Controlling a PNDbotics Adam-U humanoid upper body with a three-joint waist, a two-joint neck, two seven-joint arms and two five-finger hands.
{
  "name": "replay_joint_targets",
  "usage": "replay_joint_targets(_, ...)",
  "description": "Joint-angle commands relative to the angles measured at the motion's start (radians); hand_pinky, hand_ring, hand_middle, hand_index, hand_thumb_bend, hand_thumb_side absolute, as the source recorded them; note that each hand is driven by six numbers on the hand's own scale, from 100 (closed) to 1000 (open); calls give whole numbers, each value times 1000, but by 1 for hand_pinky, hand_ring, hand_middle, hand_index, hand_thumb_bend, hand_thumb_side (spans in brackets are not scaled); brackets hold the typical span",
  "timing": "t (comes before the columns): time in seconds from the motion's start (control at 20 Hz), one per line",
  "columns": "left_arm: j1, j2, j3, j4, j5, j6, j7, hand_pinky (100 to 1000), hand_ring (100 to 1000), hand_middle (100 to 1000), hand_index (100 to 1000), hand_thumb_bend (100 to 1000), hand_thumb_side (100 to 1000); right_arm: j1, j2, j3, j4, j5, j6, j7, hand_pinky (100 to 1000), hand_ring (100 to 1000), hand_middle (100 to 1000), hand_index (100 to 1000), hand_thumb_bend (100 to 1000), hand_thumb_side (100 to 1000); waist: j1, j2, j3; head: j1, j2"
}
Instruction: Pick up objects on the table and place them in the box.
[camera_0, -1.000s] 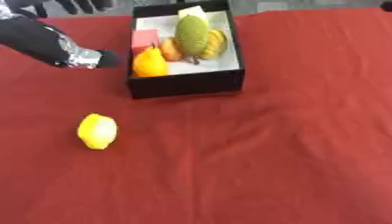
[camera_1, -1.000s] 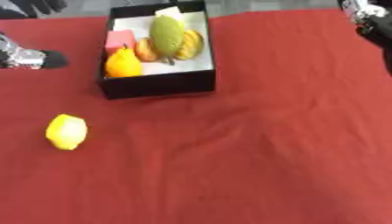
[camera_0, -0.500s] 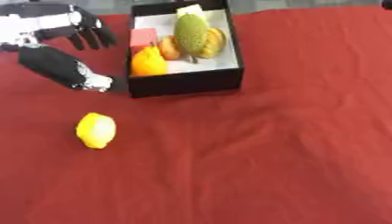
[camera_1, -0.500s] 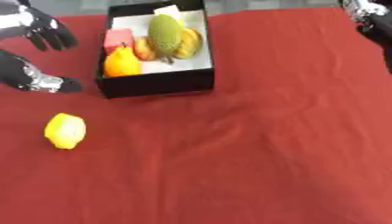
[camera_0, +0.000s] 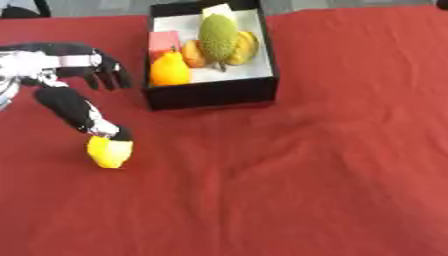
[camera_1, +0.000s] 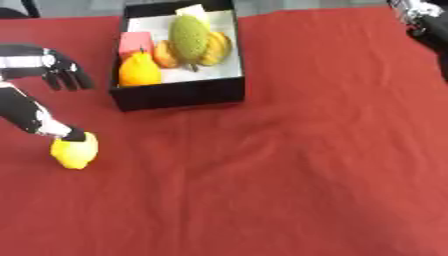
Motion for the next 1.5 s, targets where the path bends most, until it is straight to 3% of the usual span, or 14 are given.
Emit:
replay_joint_targets(0.05,-2,24,8,7,-2,-2,-26,806,796,759,805,647,263,-8,-26,-8,-22,5,-2,1,833,793,703,855,231,296,-3,-18,-1,4,-4)
replay_joint_targets(0.55,43,18,11,42,-46,-12,-13,809,799,762,801,691,228,-5,-19,-8,-22,9,-3,0,833,793,702,854,220,302,-10,-16,-3,12,-11)
replay_joint_targets(1.5,52,-38,5,147,-126,-73,29,722,711,647,738,640,100,-2,-9,-9,-22,11,-2,-4,834,793,701,853,221,305,-18,-12,-5,12,-14)
